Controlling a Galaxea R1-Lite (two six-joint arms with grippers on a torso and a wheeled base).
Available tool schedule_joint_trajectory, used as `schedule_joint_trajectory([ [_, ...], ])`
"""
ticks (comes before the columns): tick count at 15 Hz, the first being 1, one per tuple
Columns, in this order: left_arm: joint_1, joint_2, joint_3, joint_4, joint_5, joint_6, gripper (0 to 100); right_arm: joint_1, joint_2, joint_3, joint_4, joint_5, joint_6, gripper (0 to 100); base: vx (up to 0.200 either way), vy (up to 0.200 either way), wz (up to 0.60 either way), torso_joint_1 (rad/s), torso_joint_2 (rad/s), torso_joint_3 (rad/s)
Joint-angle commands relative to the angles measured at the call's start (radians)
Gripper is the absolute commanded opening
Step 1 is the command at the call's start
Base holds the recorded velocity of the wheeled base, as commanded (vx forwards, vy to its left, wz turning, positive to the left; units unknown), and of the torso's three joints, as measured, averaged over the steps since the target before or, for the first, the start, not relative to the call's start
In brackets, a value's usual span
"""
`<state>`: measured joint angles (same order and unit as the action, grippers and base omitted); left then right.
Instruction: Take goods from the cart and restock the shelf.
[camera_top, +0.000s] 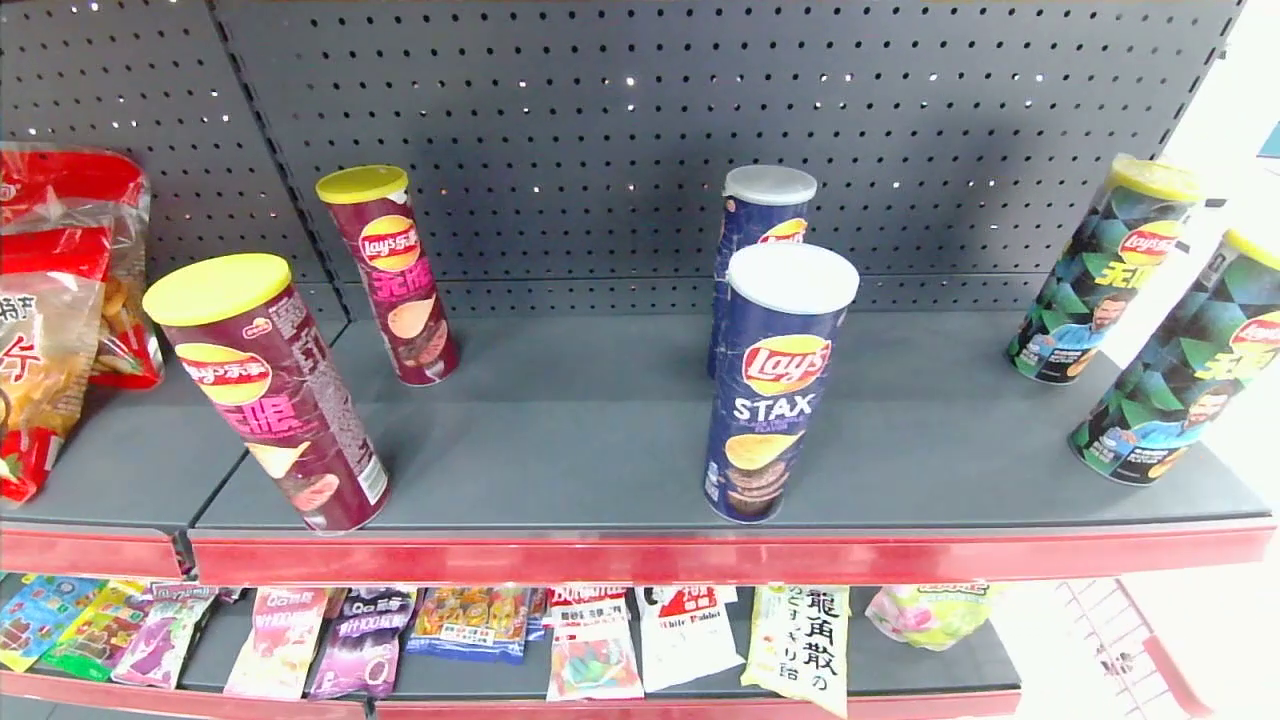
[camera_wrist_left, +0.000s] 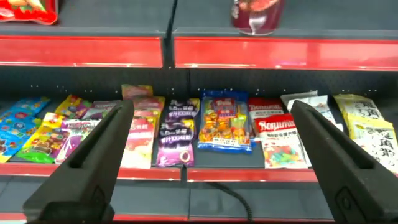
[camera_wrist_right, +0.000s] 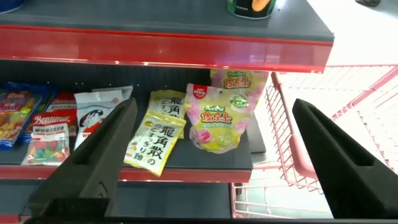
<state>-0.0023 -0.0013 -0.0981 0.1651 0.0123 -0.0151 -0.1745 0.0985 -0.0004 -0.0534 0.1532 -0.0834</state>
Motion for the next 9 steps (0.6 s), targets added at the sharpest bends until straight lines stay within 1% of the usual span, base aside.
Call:
schedule_joint_trajectory([
  [1,0.001,0.001,0.000,-0.001,0.000,0.000,100,0.001,0.000,0.000,0.001,0.000,0.001,100,0.000,0.000,0.00,0.000,0.00,0.000],
  [5,0.001,0.001,0.000,-0.001,-0.005,0.003,100,0.001,0.000,0.000,0.001,0.000,0.001,100,0.000,0.000,0.00,0.000,0.00,0.000],
  [9,0.001,0.001,0.000,-0.001,-0.008,0.004,100,0.001,0.000,0.000,0.001,0.000,0.001,100,-0.200,0.000,0.00,0.008,0.00,-0.001],
])
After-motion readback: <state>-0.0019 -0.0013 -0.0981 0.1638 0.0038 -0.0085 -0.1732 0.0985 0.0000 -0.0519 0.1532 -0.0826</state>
